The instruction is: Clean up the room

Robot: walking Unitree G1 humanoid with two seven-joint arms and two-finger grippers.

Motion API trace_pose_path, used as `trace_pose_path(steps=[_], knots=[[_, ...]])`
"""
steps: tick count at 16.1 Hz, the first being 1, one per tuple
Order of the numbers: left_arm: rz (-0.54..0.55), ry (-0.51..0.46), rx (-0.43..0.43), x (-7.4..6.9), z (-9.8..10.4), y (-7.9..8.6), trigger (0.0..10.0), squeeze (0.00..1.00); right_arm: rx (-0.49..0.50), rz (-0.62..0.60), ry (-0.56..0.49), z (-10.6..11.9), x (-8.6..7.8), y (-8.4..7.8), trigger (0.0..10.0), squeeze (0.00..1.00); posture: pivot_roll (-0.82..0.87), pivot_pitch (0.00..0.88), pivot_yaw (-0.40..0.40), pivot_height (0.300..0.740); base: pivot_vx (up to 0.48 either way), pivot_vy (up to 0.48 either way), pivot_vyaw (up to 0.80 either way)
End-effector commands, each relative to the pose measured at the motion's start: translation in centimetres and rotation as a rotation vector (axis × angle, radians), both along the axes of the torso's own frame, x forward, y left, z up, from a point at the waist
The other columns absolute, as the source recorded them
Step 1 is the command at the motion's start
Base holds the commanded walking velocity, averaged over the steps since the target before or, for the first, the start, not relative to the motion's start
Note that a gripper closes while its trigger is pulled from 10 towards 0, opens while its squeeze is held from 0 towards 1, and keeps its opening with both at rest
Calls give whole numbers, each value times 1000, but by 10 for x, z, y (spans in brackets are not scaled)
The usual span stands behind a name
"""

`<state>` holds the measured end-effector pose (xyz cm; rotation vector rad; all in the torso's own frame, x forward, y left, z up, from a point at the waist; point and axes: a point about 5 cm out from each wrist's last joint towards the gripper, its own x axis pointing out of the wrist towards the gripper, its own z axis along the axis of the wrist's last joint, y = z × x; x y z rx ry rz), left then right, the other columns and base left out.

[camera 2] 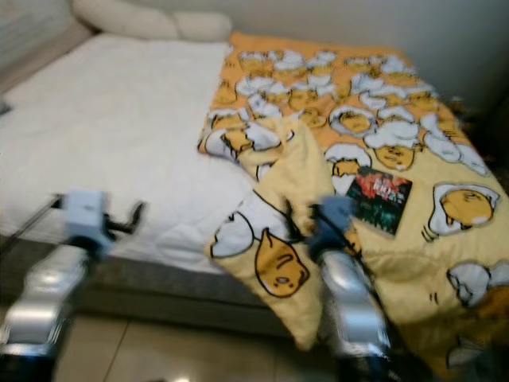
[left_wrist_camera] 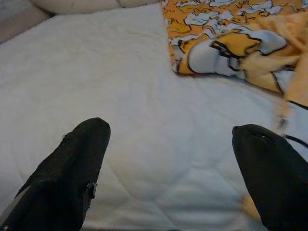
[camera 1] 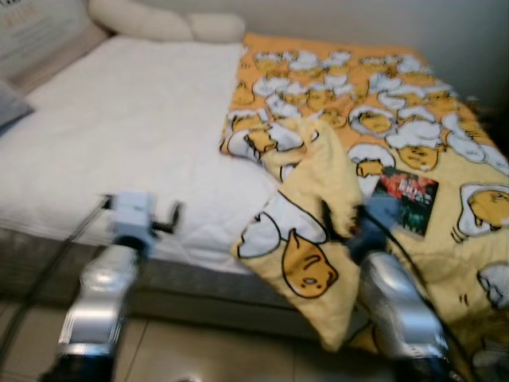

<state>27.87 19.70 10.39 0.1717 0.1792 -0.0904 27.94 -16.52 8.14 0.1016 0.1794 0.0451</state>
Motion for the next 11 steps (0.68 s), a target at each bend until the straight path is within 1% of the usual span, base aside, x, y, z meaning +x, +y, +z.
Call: trace_pose_path(steps=[1, 4, 5, 11], knots=[[23, -13, 25, 0, 5, 10, 10000, 1000, 22, 30, -31, 9, 6, 10, 10000, 1000, 27, 0, 5, 740, 0, -386, 800], [9, -12, 37, 1, 5, 9, 10000, 1000, 18, 30, -31, 8, 6, 11, 10000, 1000, 32, 0, 3, 740, 0, -389, 800], [11, -12, 37, 1, 5, 9, 10000, 1000, 17, 31, -30, 7, 6, 10, 10000, 1000, 30, 0, 4, 740, 0, -390, 488], [14, -9, 37, 0, 4, 10, 10000, 1000, 18, 57, -23, 6, 4, 12, 10000, 1000, 28, 0, 6, 740, 0, -390, 0]])
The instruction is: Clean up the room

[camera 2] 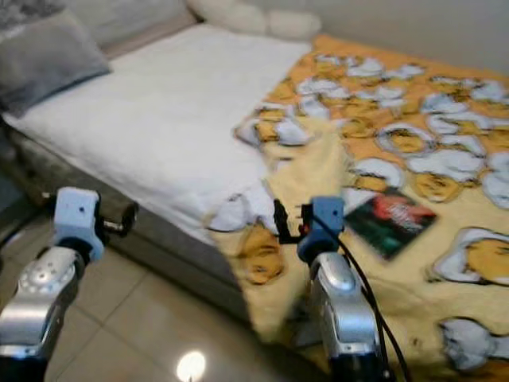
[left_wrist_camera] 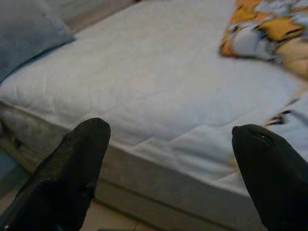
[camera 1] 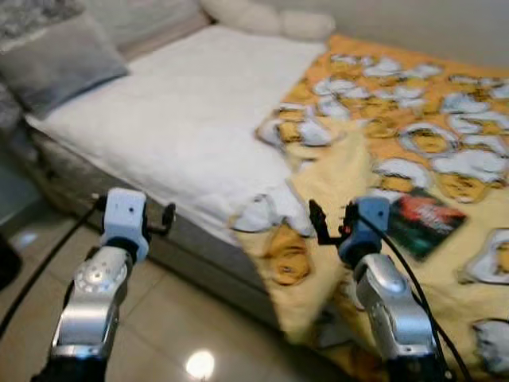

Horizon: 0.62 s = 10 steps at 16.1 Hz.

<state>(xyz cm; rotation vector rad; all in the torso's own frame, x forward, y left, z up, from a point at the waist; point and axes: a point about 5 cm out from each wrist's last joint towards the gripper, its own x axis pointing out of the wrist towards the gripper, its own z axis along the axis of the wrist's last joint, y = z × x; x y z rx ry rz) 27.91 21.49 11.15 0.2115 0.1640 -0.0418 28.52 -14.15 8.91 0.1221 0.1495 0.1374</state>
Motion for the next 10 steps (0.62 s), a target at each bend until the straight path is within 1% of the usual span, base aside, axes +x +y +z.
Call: trace_pose_path(steps=[1, 4, 5, 10], knots=[[-28, 14, -4, -1, -4, -8, 10000, 1000, -13, -28, 13, -3, -2, -11, 10000, 1000, 28, 0, 6, 740, 0, -386, 0], [-29, 16, -1, 0, -4, -7, 10000, 1000, -19, -8, 21, -3, -2, -10, 10000, 1000, 27, 0, 6, 740, 0, -389, 0], [-29, 13, 2, 0, -3, -7, 10000, 1000, -26, -2, 21, -3, -2, -10, 10000, 1000, 27, 0, 6, 740, 0, -386, 525], [-35, 14, 5, 0, -3, -8, 10000, 1000, -40, 19, 34, -4, -2, -10, 10000, 1000, 27, 0, 7, 740, 0, -389, 799]])
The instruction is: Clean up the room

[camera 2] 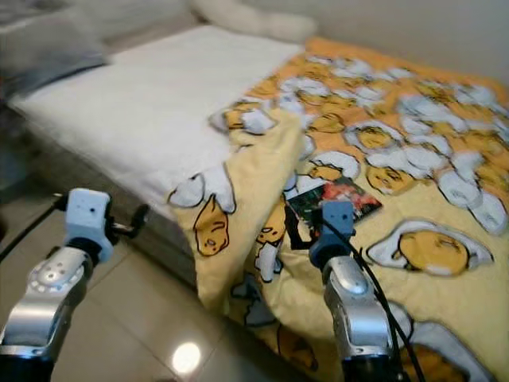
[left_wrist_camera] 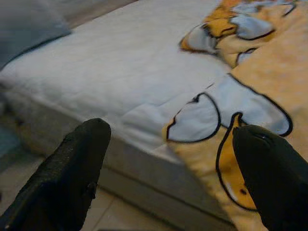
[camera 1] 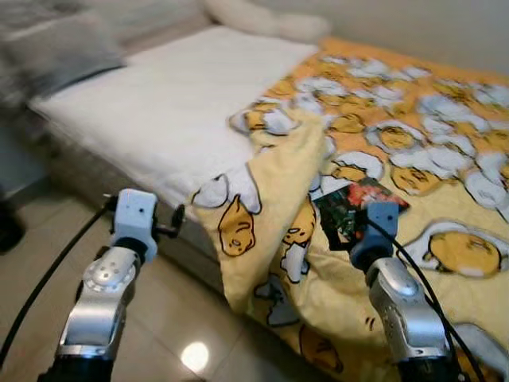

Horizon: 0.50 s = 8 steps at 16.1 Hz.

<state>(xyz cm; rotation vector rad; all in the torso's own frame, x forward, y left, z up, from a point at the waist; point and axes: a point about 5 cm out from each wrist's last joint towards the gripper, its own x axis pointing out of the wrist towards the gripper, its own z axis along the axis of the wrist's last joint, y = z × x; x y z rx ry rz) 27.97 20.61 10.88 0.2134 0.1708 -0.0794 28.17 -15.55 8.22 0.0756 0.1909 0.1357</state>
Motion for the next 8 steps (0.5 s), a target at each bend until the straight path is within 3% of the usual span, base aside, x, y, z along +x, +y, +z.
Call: trace_pose_path(steps=[1, 7, 8], knots=[[1, 3, 6, 0, 0, 1, 10000, 1000, 11, 25, -2, 2, 1, 6, 10000, 1000, 27, 0, 7, 740, 0, -390, 800], [3, 4, 14, -1, 0, 3, 10000, 1000, 25, 63, -1, 2, 0, 12, 10000, 1000, 28, 0, 8, 740, 0, -389, 800], [5, 4, 15, 0, 0, 3, 10000, 1000, 45, 43, 5, 2, -1, 10, 10000, 1000, 28, 0, 7, 740, 0, -382, 0]])
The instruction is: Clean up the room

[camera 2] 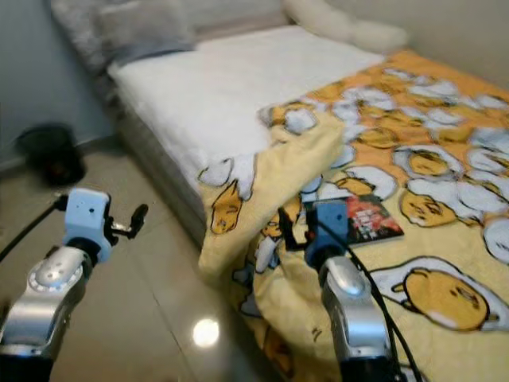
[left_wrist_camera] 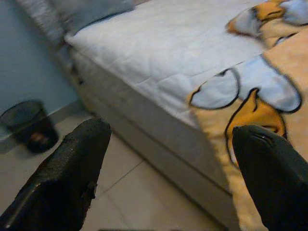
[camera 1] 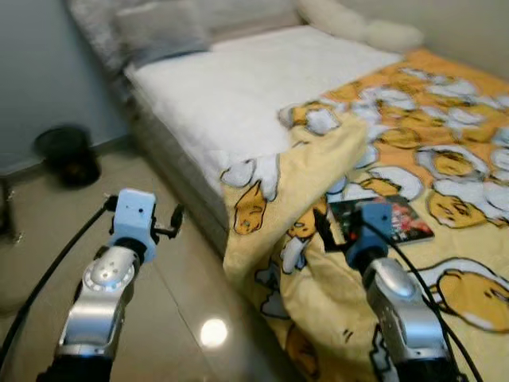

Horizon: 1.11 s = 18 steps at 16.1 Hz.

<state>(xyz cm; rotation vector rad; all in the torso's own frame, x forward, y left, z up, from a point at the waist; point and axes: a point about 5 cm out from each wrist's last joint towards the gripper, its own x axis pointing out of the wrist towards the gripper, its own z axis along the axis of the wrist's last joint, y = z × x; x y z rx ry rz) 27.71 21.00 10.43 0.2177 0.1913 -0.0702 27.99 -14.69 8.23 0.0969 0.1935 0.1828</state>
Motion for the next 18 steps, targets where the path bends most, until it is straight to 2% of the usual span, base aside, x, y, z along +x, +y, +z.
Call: trace_pose_path(steps=[1, 4, 7, 10, 11, 12, 13, 15, 16, 18], knots=[[-5, -16, 11, 3, 4, 0, 10000, 1000, 15, 15, -2, 2, 1, 2, 10000, 1000, 29, 0, 6, 740, 0, -334, 0], [-13, -15, 1, 3, 5, -2, 10000, 1000, 16, 23, 5, 2, 1, 2, 10000, 1000, 29, 0, 6, 740, 0, 0, 0], [-91, -23, 6, 3, 6, -12, 10000, 1000, 13, 28, 7, 2, 1, 2, 10000, 1000, 29, 0, 8, 740, 0, 0, 0], [-173, -22, 36, -2, 8, -19, 10000, 976, 36, -1, 19, 4, 1, -6, 10000, 1000, 30, 0, 8, 740, 0, 0, 0], [-185, -24, 30, -6, 10, -19, 10000, 957, 59, -38, 27, 5, 0, -10, 10000, 533, 30, 0, 3, 740, 0, 0, 0], [-194, -29, 21, -8, 12, -18, 10000, 945, 84, -92, 45, 5, 1, -15, 10000, 0, 28, 0, 6, 740, 0, 0, 0], [-223, -15, 2, -10, 11, -19, 10000, 929, 108, -136, 95, 1, 3, -18, 10000, 0, 17, 0, 22, 740, 0, 0, 0], [-266, -1, 20, -11, 9, -19, 10000, 922, 146, -134, 101, 0, 4, -16, 10000, 0, 9, 0, 33, 740, 0, 0, 0], [-314, 11, 41, -8, 8, -20, 10000, 886, 195, -136, 120, 0, 12, -13, 10000, 0, 0, 0, 46, 740, 0, 0, 0], [-409, 32, 39, -4, 12, -25, 10000, 878, 279, -162, 200, -6, 26, -10, 10000, 0, 2, 0, 50, 740, 0, 0, 0]])
